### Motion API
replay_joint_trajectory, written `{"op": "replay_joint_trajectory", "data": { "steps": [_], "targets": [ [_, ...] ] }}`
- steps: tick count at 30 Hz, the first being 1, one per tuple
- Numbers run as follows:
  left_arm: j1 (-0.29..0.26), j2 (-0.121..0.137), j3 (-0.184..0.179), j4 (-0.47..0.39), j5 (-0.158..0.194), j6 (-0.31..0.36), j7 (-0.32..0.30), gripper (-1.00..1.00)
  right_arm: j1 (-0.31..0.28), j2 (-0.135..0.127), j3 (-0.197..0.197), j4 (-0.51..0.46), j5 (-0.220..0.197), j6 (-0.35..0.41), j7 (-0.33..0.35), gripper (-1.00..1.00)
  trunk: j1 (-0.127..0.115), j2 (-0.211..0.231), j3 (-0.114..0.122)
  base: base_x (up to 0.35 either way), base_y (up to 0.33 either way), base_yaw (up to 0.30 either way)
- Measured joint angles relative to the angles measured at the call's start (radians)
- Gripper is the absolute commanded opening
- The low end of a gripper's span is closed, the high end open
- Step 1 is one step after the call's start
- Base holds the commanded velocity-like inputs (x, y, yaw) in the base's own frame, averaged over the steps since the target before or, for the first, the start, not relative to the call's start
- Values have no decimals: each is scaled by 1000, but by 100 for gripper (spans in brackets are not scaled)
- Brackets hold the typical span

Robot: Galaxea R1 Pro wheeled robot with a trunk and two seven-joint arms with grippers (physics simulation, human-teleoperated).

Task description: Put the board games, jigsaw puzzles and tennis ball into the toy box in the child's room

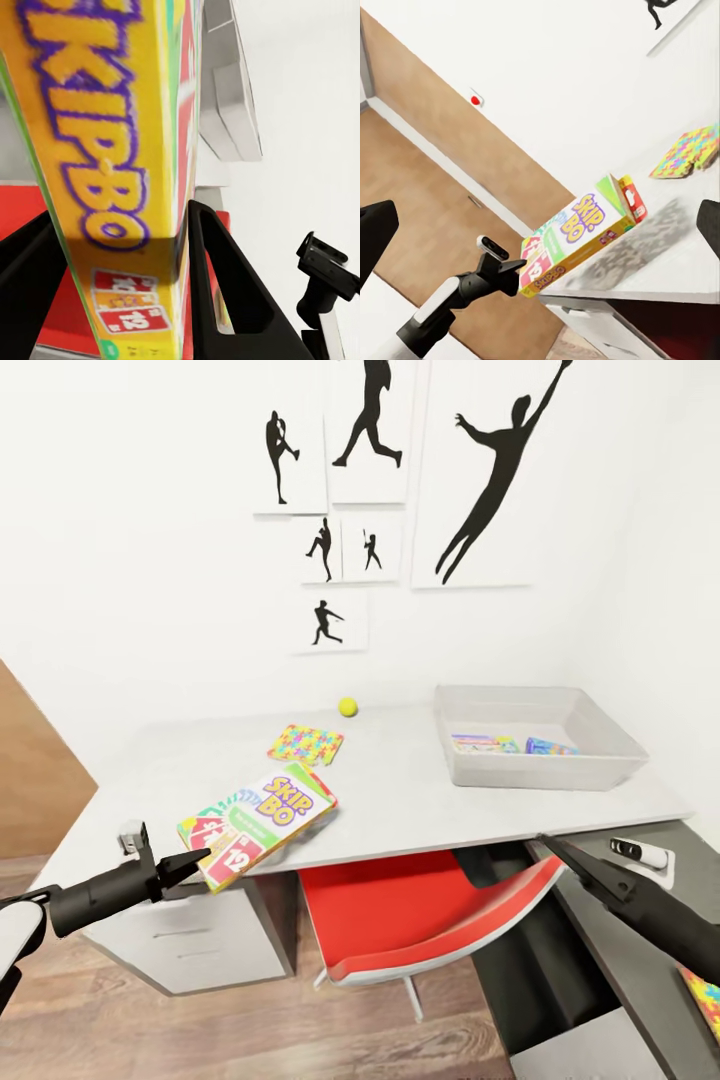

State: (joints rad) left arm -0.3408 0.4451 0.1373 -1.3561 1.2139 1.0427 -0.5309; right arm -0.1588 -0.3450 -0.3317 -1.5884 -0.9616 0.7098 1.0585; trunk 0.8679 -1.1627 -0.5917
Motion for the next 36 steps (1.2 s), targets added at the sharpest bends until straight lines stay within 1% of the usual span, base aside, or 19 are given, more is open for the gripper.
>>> {"op": "replay_joint_trajectory", "data": {
  "steps": [10,27,36],
  "targets": [
    [0,14,0,0,-3,-1,-1,-100,0,0,-1,-1,0,-2,-2,100,-38,70,37,-154,26,-254],
    [1,21,2,0,-7,-2,-3,-100,0,3,1,-1,0,-9,7,100,-104,189,107,-6,1,-240],
    [1,21,3,1,1,0,-3,-100,0,3,2,-1,0,-10,10,100,-138,252,147,0,0,-190]
  ]
}}
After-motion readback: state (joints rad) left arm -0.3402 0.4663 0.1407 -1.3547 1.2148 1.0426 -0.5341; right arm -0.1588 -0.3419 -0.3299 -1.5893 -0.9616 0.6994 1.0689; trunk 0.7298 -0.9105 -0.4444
